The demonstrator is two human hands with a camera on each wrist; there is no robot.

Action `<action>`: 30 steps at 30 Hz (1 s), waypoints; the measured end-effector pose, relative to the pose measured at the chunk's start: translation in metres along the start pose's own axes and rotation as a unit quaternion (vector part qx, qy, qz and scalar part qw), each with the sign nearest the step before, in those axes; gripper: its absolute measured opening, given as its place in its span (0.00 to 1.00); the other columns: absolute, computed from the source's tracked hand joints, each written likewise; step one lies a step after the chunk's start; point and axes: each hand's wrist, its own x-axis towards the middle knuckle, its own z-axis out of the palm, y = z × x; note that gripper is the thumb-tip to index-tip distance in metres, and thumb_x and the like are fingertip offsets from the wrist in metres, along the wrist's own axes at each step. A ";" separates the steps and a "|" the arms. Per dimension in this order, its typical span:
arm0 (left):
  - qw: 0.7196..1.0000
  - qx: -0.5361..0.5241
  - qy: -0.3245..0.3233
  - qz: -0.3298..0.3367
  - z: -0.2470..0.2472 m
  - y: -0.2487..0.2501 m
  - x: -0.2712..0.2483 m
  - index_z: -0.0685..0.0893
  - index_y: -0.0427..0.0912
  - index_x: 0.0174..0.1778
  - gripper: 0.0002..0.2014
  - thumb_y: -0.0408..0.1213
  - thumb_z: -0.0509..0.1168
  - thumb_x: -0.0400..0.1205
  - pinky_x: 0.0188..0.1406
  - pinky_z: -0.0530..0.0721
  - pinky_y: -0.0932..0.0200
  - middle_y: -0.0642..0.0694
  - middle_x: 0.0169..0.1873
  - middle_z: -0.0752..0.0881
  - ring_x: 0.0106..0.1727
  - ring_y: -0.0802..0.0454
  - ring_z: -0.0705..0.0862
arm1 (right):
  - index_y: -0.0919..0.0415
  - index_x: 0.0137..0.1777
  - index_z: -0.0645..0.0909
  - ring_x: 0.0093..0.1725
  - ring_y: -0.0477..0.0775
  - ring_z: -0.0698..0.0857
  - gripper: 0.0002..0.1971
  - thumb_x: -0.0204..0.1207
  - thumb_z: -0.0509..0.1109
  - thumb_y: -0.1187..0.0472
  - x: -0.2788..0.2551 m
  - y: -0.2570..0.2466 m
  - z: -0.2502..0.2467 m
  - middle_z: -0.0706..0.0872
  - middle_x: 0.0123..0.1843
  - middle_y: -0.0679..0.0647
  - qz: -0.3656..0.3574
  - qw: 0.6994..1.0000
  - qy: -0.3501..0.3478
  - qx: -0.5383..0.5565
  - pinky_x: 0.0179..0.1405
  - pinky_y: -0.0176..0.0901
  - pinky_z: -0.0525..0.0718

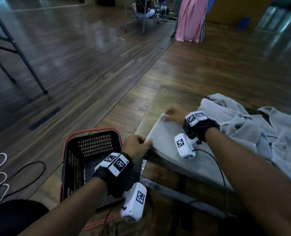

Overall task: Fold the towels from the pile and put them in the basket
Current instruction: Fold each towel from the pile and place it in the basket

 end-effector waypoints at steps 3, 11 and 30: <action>0.992 0.001 0.109 0.067 -0.018 0.023 0.009 0.81 0.42 0.43 0.05 0.39 0.67 0.78 0.39 0.81 0.60 0.45 0.37 0.87 0.36 0.50 0.82 | 0.73 0.52 0.81 0.30 0.42 0.70 0.10 0.74 0.72 0.66 0.005 -0.008 -0.027 0.75 0.31 0.49 -0.025 0.988 0.118 0.099 0.25 0.21 0.68; 0.941 -0.031 0.190 0.278 -0.034 0.063 0.006 0.80 0.47 0.44 0.06 0.32 0.67 0.75 0.33 0.73 0.80 0.60 0.34 0.81 0.33 0.70 0.79 | 0.57 0.42 0.79 0.23 0.43 0.78 0.04 0.72 0.69 0.66 -0.024 -0.002 -0.071 0.81 0.26 0.49 -0.039 0.943 0.228 0.240 0.32 0.39 0.78; 0.752 0.444 -0.041 0.485 0.022 0.014 -0.032 0.84 0.50 0.44 0.09 0.44 0.67 0.69 0.45 0.81 0.54 0.50 0.42 0.86 0.43 0.47 0.85 | 0.57 0.46 0.75 0.36 0.51 0.82 0.02 0.78 0.64 0.64 -0.106 0.079 -0.003 0.83 0.39 0.55 0.124 0.982 0.023 0.140 0.42 0.48 0.82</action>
